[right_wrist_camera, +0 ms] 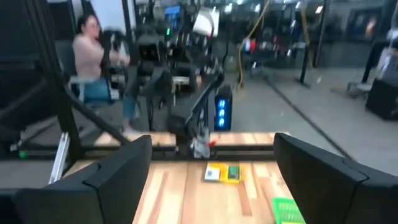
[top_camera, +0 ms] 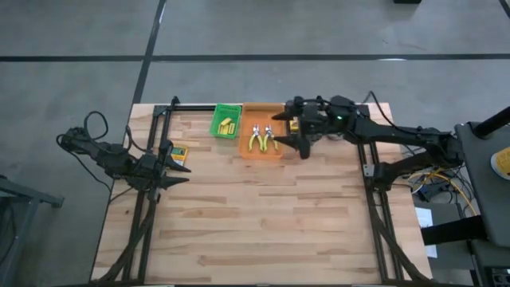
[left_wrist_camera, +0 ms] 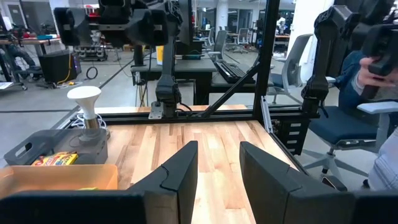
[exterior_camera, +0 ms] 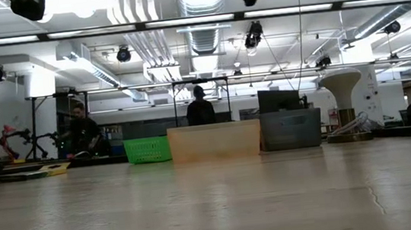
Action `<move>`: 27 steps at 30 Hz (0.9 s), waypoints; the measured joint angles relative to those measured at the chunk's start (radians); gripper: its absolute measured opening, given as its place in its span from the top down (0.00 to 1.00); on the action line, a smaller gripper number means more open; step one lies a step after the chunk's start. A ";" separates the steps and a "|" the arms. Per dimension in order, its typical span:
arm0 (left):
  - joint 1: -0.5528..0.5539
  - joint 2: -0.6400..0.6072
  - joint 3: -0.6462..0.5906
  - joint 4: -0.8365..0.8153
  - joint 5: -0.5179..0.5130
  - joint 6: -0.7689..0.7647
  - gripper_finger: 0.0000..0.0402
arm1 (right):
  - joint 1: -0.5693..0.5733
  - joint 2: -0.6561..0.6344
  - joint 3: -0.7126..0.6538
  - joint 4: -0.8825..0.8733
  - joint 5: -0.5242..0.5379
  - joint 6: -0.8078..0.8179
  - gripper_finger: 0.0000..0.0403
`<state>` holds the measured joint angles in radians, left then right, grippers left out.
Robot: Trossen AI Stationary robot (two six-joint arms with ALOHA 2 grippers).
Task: Pick & Place School Supplies
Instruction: Put the yellow crayon box into the black bin
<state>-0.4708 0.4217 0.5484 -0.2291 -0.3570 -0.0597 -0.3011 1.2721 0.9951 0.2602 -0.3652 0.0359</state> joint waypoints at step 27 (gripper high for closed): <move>0.000 0.000 0.000 0.000 0.000 0.000 0.69 | 0.002 -0.214 -0.296 0.183 -0.001 0.069 0.15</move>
<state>-0.4709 0.4217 0.5484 -0.2289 -0.3569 -0.0598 -0.2993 1.0578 0.6994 0.4435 -0.3664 0.1048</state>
